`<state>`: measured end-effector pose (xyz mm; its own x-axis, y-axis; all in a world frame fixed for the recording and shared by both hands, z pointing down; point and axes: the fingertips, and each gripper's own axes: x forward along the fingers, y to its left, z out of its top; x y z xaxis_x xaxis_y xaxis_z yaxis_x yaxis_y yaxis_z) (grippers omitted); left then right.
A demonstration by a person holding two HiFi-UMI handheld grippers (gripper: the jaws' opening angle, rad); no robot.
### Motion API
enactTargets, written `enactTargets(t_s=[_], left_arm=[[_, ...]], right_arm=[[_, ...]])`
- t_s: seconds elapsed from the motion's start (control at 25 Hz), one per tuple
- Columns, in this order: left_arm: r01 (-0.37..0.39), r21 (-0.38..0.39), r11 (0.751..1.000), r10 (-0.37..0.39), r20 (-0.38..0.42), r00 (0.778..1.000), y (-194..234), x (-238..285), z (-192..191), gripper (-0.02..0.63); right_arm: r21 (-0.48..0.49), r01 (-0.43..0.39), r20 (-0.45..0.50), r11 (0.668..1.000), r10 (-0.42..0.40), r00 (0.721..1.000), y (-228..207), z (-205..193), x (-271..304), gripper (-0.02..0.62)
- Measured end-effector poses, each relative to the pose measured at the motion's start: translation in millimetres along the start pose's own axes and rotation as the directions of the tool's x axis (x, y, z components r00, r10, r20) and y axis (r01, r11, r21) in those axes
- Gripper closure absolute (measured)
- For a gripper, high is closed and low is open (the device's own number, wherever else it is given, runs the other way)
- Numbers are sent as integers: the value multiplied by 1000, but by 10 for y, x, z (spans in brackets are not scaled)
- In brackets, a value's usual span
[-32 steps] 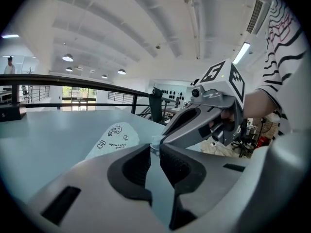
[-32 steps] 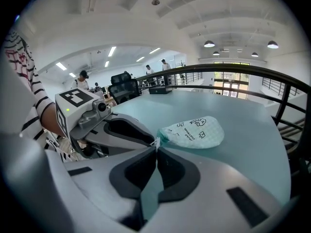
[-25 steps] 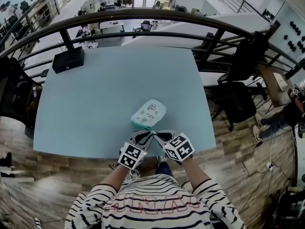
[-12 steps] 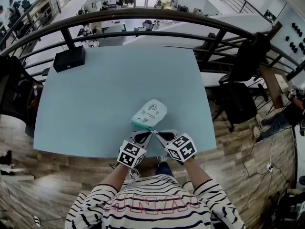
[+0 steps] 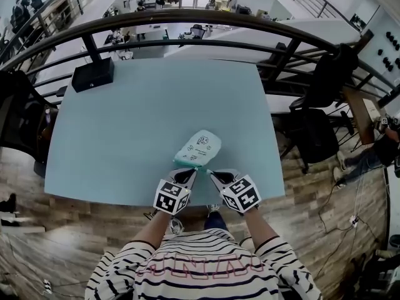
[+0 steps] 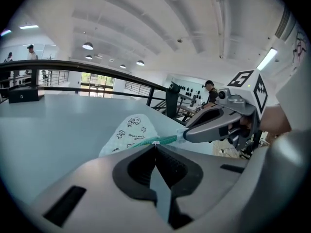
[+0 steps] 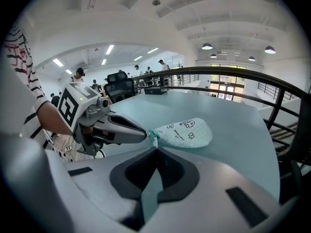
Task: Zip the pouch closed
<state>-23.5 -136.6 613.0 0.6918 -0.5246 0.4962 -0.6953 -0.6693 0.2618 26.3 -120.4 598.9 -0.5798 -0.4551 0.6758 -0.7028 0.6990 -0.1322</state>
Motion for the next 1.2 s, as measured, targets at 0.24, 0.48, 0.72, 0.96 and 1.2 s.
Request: enactTargets(t_s=[0.24,0.48,0.72,0.96,1.2], left_arm=[[-58,-26,998,57,-18,998,198,8,-30,580],[-74,-20,997,74,-24,997,283,64,-34,580],[-134,-37,990,132,-40,990,504,6,-83,581],[-180,-39,983,178,-43,983,680,-50,-93,580],[-210,-36,977,208,-52,977,872,-77,-73,580]], right_arm=[[15,14,-7,1000,-14,1000,-82,-35,-30,568],[22,25,-7,999,-25,1000,-131,-44,0,568],[36,43,-10,998,-43,999,-192,-80,-33,568],[46,54,-17,997,-53,998,-238,-144,-42,568],[62,62,-20,996,-60,998,-309,-166,-34,568]])
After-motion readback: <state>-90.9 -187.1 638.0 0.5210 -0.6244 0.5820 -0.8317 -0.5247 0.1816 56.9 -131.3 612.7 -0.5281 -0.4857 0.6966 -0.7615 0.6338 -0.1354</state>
